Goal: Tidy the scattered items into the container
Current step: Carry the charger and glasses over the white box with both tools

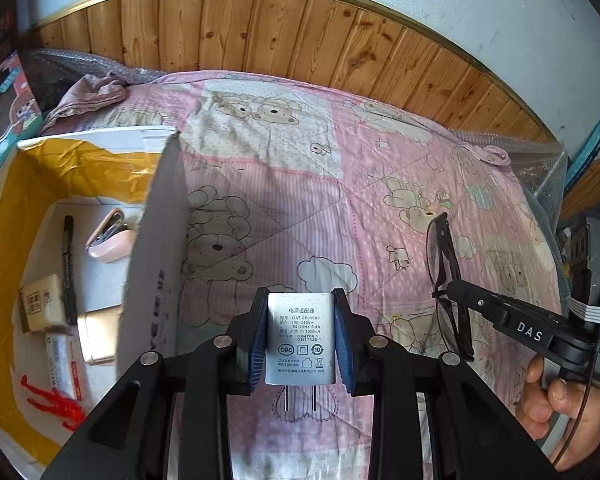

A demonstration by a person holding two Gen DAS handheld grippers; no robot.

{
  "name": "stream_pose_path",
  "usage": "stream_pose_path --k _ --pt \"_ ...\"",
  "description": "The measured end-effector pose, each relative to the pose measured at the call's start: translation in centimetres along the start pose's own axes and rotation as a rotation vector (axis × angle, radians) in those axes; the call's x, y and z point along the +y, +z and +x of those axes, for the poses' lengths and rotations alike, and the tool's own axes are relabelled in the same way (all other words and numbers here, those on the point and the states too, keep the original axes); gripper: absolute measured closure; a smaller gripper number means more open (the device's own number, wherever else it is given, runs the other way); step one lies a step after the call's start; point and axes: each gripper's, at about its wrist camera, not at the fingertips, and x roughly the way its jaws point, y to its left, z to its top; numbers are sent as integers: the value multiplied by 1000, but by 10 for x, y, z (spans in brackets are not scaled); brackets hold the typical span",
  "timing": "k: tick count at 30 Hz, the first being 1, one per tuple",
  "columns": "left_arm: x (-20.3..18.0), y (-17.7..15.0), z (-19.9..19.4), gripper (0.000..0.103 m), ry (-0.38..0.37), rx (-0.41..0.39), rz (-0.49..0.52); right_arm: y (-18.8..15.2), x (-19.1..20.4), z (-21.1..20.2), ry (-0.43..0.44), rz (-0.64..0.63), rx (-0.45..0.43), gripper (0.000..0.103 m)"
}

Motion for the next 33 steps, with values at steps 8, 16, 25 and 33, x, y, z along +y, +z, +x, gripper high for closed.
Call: stream_pose_path --k 8,16,25,33 --pt "27 -12 -50 72 81 -45 -54 -16 74 -15 59 -144 10 92" --pt "59 -26 -84 72 111 -73 -123 -21 144 -19 111 -286 26 92" --pt "117 -47 -116 72 143 -103 -280 -18 226 -17 172 -442 34 92" --pt "146 -59 -111 72 161 -85 -364 -6 277 10 168 -538 60 91"
